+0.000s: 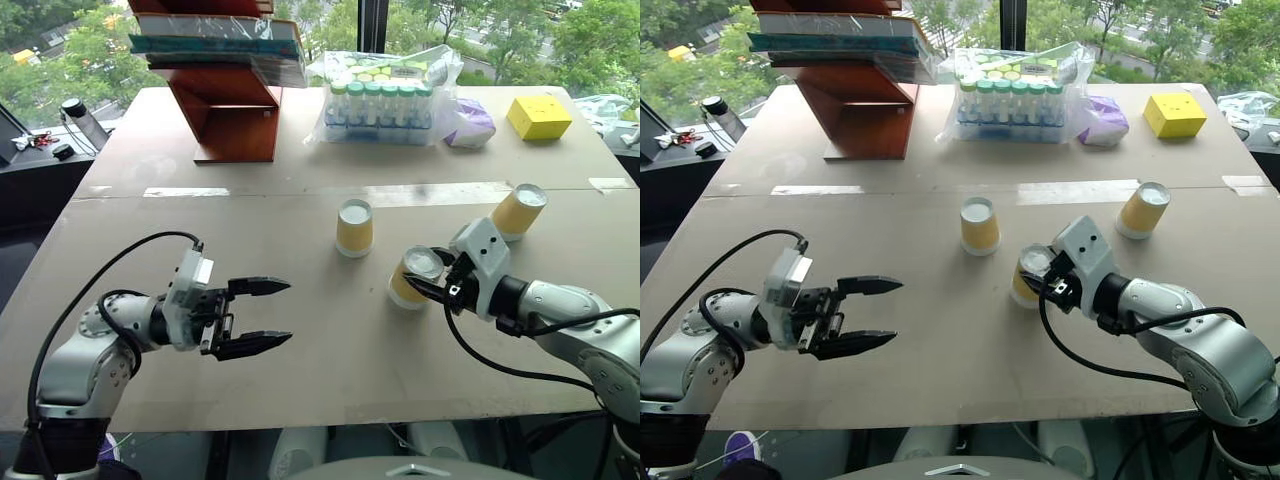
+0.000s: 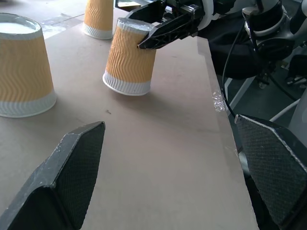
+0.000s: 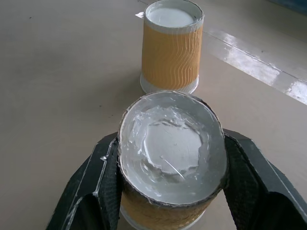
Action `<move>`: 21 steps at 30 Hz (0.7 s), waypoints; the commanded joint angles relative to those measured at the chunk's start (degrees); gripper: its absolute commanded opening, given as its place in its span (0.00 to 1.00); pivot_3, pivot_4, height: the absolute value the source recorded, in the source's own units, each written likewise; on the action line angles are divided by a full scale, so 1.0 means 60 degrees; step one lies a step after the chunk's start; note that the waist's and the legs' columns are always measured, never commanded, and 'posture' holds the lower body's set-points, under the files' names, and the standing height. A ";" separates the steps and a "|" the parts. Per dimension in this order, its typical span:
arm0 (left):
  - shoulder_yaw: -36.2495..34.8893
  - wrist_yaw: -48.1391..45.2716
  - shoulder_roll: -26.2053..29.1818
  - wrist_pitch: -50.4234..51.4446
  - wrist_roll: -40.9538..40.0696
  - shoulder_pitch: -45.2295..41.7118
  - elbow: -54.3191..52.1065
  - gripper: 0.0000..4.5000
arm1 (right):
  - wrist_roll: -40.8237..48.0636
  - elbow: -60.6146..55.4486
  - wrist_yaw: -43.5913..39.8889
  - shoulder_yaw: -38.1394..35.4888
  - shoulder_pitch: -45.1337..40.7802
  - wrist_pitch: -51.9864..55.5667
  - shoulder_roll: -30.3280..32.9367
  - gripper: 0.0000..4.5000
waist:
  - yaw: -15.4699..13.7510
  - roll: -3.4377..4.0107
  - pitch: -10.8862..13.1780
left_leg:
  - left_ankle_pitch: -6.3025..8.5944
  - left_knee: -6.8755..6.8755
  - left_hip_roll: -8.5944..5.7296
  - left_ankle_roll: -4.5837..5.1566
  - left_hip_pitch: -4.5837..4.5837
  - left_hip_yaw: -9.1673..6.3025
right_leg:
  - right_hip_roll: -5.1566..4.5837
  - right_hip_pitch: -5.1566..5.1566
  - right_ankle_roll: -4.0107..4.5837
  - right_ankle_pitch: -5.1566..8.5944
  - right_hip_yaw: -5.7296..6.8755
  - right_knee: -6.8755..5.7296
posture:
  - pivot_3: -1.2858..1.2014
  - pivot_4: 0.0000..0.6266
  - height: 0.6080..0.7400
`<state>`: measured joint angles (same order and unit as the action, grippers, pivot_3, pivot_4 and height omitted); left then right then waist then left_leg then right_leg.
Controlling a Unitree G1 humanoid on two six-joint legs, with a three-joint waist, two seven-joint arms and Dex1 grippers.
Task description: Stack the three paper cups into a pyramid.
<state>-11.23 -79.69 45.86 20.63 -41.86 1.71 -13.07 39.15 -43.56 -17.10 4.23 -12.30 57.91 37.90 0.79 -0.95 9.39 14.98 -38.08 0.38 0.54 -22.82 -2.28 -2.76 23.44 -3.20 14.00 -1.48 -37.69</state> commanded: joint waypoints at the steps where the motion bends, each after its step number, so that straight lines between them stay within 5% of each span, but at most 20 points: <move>1: -0.0370 -0.0081 0.0048 -0.0252 -0.0076 0.0251 -0.0336 1.00 | -0.0355 0.0144 -0.0265 0.0203 -0.0105 -0.0463 -0.0125 0.46 | 0.0003 0.0000 0.0000 | 0.0000 0.0000 0.0000 0.0000 0.0000 0.0000 | 0.0002 0.0000 0.0000 0.0000 0.0001 0.0000 | 0.52 0.24 1.00; 18: -0.0422 0.0411 -0.0144 -0.0188 -0.0021 0.0072 -0.0219 1.00 | -0.1187 0.0856 -0.1037 0.0578 -0.0374 -0.1000 -0.0630 0.46 | 0.0014 -0.0002 -0.0001 | 0.0000 -0.0002 0.0001 0.0000 0.0005 0.0002 | 0.0003 0.0000 0.0000 -0.0001 -0.0001 -0.0003 | 0.52 0.24 1.00; 21: -0.0309 0.0817 -0.0262 -0.0126 0.0120 -0.0130 -0.0164 1.00 | -0.1249 0.0839 -0.1182 0.0512 -0.0403 -0.1090 -0.0612 0.75 | 0.0014 -0.0001 -0.0001 | 0.0000 -0.0002 0.0001 0.0000 0.0007 0.0003 | 0.0005 0.0000 0.0000 -0.0001 -0.0001 -0.0004 | 0.52 0.24 1.00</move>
<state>-12.96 -76.11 44.59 19.90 -41.63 1.57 -13.91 31.84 -37.35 -23.06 7.72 -14.16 52.85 34.07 0.87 -0.96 9.38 14.98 -38.09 0.38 0.54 -22.77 -2.26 -2.72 23.44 -3.20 14.00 -1.49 -37.72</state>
